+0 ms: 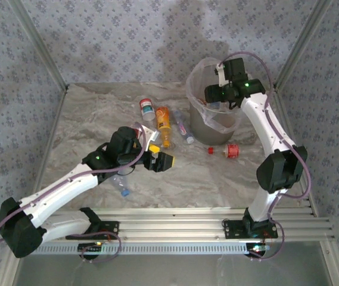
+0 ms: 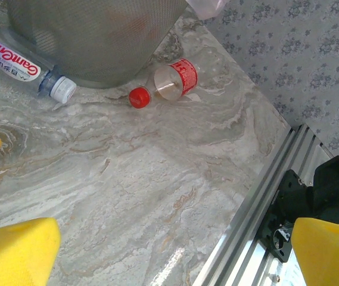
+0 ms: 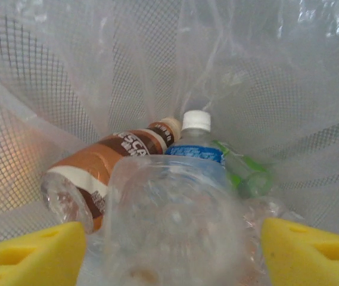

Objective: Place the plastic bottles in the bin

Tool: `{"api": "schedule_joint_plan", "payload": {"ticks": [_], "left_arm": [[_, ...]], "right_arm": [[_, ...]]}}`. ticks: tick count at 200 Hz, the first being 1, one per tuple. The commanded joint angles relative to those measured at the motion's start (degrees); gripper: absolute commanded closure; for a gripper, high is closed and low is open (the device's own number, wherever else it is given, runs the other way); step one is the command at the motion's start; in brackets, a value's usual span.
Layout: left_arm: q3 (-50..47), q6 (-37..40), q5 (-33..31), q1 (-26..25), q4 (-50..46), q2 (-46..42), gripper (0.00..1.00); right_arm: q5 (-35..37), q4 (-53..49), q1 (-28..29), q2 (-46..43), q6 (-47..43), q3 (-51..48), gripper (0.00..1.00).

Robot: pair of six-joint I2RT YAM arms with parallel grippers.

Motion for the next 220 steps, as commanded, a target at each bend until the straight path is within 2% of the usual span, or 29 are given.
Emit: {"api": "schedule_joint_plan", "payload": {"ticks": [1, 38, 90, 117, 151, 175, 196, 220], "left_arm": [[1.94, 1.3, -0.03, -0.49, -0.34, 0.33, 0.0], [2.94, 1.51, -0.22, -1.29, -0.55, 1.63, 0.0], [6.02, 2.38, -6.86, -5.72, -0.24, 8.34, 0.0], [9.77, 7.74, -9.43, -8.75, -0.69, 14.7, 0.0], [16.86, 17.68, -6.01, -9.7, -1.35, 24.21, 0.01], [21.89, 24.81, -4.21, -10.23, -1.87, 30.96, 0.06], [24.43, 30.78, -4.27, -10.81, -1.03, 35.9, 0.09], [27.53, 33.71, -4.24, -10.9, -2.02, 40.31, 0.11]], "right_arm": [[-2.95, -0.63, -0.39, -4.73, -0.43, -1.21, 0.15], [-5.93, -0.25, -0.63, -8.98, 2.59, -1.36, 0.13], [-6.78, 0.89, -2.2, -20.74, 9.2, -8.8, 0.12], [-9.41, 0.65, -4.34, -28.67, 14.05, -15.29, 0.12], [-18.67, 2.73, -9.05, -39.0, 20.38, -25.73, 0.11], [-24.63, 3.29, -11.56, -44.7, 23.21, -32.21, 0.11], [-26.3, 2.71, -12.67, -49.28, 24.38, -37.51, 0.11], [-25.25, 3.08, -13.46, -54.97, 27.79, -43.63, 0.11]]}}
